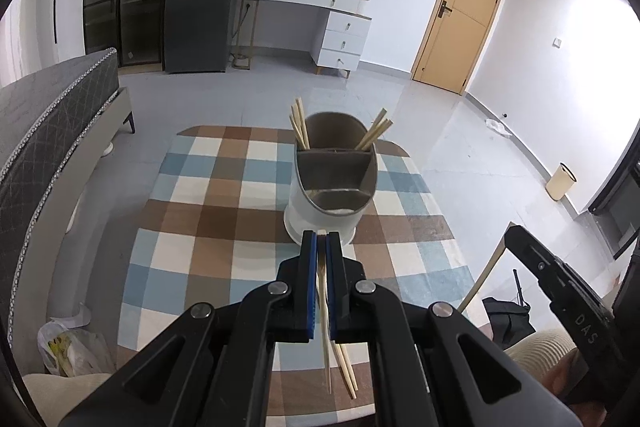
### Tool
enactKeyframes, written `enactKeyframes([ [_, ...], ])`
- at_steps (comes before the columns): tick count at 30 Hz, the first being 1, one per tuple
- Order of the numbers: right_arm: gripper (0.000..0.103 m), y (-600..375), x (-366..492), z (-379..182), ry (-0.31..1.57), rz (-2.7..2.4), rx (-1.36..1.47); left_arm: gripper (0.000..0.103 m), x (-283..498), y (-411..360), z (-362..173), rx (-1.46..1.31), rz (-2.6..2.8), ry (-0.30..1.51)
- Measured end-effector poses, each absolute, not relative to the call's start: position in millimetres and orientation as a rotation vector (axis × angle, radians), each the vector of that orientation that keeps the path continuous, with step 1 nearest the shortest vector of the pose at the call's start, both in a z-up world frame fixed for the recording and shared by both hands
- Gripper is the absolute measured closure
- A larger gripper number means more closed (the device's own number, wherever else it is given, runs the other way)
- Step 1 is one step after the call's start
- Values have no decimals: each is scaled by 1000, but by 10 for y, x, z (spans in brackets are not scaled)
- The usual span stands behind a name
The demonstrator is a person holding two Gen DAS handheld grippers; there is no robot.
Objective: Organize utensils
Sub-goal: 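Lift both held chopsticks and carry them above the white holder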
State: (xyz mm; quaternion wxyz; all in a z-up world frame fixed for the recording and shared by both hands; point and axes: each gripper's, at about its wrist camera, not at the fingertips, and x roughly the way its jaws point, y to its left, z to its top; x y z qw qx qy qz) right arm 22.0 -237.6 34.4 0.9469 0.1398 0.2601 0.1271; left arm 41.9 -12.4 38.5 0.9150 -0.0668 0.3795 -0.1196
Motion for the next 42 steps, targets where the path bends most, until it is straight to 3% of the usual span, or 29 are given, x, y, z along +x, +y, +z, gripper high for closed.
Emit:
enactKeyframes([
  [10,99,-2320,393,520,507,283,274,103,598,-91,684,-158,-259,743],
  [24,99,-2349,1133,1257,371,335,258,103,1293,-58,1300,-230,-257,630],
  [31,99,-2261,1672,1419,313,370,261,103,1675,-60,1274,-262,-253,588],
  [42,99,-2291,2213,1235,288,342,297,103,2108,-102,1049,-288,-210,541],
])
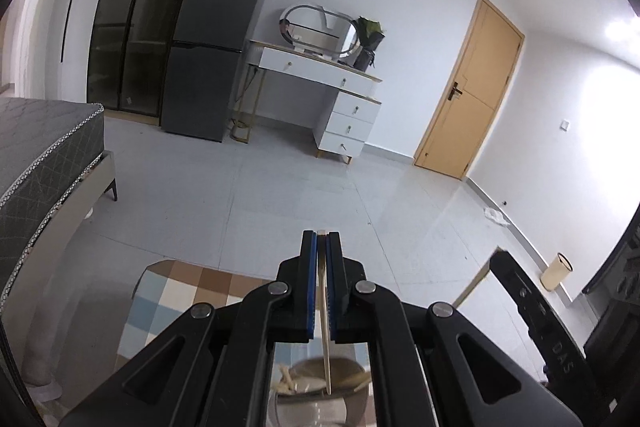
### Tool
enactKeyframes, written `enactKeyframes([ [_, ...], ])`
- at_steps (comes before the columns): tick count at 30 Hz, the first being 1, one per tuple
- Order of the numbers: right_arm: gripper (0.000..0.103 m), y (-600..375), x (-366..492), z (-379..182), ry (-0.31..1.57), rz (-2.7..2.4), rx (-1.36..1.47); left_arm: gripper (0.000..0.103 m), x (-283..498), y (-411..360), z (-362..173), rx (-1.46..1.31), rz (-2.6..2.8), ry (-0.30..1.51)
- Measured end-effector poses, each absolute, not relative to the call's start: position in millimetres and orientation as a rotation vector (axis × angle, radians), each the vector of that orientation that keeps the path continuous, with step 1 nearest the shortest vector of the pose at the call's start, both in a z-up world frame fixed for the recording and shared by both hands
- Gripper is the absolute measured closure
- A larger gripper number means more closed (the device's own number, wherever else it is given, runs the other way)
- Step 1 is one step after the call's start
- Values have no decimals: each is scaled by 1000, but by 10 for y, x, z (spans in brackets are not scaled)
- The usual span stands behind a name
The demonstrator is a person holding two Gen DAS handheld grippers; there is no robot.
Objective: Organize utensils
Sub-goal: 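Lift both held chopsticks and carry them above the white holder, then open both grippers to drop the chopsticks into the holder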
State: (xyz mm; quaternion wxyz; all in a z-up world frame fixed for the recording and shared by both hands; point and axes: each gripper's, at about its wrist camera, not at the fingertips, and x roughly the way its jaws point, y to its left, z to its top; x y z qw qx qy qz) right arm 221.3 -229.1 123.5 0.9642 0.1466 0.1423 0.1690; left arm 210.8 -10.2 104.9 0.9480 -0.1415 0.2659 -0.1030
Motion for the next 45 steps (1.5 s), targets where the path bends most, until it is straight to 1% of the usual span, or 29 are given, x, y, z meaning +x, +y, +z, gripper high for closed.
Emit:
enactKeyframes([
  [11,99,-2297,2344,942,324,337,310,103,2215,-285,778,-225,-224,568],
  [20,99,-2337,2308,690,382,365,303,103,2159,-349,699,-203,-257,611],
  [28,99,-2342,2198,500,456,379,294,103,2076,-446,563,-180,-303,757],
  [31,96,-2319,2153,445,496,390,289,102,2070,-499,468,-149,-316,853],
  [34,96,-2277,2123,379,563,392,275,102,2044,-494,450,-147,-302,899],
  [35,93,-2285,2087,350,581,392,280,101,2004,-473,483,-152,-293,906],
  [36,89,-2293,2058,329,591,389,284,94,1951,-467,509,-157,-290,907],
  [37,80,-2310,2020,304,606,380,290,81,1899,-460,507,-156,-285,907],
  [38,73,-2338,1968,284,617,376,302,72,1822,-448,571,-152,-269,901],
  [39,69,-2366,1912,274,623,371,312,58,1757,-438,615,-152,-260,888],
  [40,60,-2384,1867,274,623,363,320,54,1719,-424,623,-153,-256,876],
  [41,50,-2417,1785,282,623,353,332,53,1652,-395,656,-154,-250,861],
  [43,44,-2462,1647,317,609,346,345,48,1505,-382,754,-154,-238,851],
  [45,43,-2500,1469,374,596,335,347,45,1398,-366,814,-158,-228,841],
])
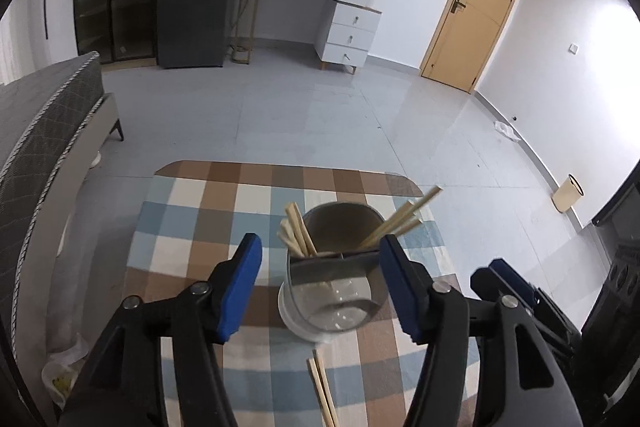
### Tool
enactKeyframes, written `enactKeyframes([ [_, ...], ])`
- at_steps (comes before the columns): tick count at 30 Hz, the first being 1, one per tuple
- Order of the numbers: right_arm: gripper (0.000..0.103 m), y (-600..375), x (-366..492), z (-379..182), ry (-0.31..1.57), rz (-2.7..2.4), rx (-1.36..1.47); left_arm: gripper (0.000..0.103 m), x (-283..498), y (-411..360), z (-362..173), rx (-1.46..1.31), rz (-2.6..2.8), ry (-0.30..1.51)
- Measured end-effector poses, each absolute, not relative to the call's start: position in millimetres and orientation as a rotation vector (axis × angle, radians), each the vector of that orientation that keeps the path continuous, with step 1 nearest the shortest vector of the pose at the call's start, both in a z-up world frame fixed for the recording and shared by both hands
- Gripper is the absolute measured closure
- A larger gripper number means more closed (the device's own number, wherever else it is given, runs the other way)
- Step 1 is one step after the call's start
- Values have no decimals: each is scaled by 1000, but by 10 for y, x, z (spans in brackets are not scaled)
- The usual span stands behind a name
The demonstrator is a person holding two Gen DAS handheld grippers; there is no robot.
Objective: Organize utensils
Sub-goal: 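Open both grippers to drop the chopsticks into the holder, then withdraw both open grippers from the holder toward the last chopsticks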
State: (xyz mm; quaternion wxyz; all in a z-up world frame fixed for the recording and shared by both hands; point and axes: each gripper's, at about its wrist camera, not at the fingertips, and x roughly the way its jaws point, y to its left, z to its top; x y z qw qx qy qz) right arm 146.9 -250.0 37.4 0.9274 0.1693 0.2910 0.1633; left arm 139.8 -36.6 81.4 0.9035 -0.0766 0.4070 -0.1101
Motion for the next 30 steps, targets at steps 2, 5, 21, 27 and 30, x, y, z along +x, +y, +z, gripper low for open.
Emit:
enactKeyframes([
  [2,43,-2516,1344,428,595,330,346,39,1287,-353,881,-165,-217,826],
  [5,42,-2541,1150,519,587,319,336,29,1031,-337,1019,-176,-184,780],
  [21,28,-2573,250,719,503,283,317,15,201,-164,1014,-159,-130,624],
  [27,16,-2510,99,673,479,281,305,14,76,-120,861,-151,-111,618],
  [30,12,-2473,27,616,478,272,290,14,45,-102,770,-150,-109,625],
])
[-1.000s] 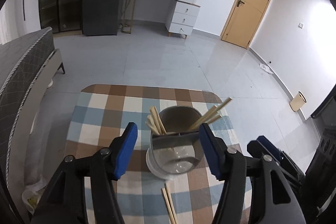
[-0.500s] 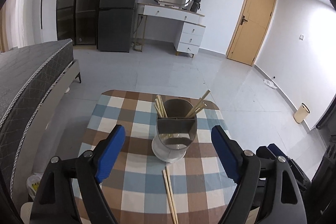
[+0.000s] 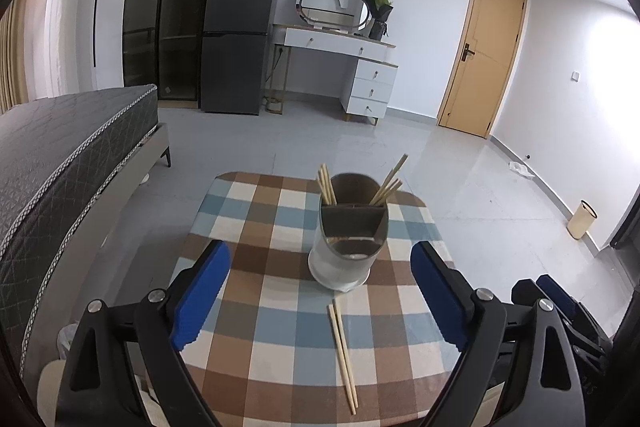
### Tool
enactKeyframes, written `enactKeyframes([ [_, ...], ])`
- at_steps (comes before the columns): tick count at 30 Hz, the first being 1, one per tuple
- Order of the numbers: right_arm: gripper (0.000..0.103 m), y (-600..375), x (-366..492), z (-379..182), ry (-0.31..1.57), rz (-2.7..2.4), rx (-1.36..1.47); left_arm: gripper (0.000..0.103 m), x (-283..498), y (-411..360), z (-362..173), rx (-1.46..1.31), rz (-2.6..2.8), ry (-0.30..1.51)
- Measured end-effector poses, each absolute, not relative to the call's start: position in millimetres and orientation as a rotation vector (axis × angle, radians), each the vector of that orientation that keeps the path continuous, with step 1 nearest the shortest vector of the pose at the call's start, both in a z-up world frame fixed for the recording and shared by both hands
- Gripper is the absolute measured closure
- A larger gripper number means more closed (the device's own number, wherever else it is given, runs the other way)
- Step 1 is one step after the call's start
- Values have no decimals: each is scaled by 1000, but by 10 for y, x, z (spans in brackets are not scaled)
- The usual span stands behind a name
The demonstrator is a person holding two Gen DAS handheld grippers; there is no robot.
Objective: Organize utensils
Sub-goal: 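Withdraw both open grippers from the holder toward the last chopsticks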
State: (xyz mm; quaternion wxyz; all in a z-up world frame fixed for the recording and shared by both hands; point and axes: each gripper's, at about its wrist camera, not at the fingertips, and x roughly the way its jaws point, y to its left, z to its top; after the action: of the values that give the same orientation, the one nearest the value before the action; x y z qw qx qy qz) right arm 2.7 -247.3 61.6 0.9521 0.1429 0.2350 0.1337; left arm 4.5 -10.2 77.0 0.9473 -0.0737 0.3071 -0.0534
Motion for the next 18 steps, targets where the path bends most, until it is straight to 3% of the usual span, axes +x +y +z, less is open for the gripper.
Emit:
enactKeyframes([
  [18,10,-2306,164,-53,652,262,252,14,239,-67,49,-131,-98,750],
])
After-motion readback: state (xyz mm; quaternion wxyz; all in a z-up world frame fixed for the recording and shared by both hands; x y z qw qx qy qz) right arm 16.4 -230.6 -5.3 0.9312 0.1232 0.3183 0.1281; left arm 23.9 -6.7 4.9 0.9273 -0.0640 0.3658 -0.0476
